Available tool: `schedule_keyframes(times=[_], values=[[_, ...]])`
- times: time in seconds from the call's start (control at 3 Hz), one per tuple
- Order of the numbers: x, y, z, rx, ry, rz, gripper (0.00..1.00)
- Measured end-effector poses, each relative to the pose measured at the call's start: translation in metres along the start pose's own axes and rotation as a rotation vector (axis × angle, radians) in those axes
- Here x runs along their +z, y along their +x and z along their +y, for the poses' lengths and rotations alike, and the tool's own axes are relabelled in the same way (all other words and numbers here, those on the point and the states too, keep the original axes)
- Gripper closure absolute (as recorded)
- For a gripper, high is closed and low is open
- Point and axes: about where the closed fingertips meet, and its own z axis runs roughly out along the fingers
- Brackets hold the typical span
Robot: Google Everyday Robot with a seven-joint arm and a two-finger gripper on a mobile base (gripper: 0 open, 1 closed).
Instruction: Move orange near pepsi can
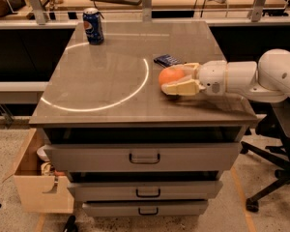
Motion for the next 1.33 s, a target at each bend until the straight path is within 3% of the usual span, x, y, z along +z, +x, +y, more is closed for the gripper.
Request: schedule_keyframes(times=[0.33,0.67,1.33], values=[[0.001,0.0,0.001,0.0,-0.003,0.0,1.0],[0.004,-0.018,-0.006,-0.032,-0.006,0.021,1.0],[0.025,-0.082,-0.05,-0.147,-0.013,0.109,1.0]])
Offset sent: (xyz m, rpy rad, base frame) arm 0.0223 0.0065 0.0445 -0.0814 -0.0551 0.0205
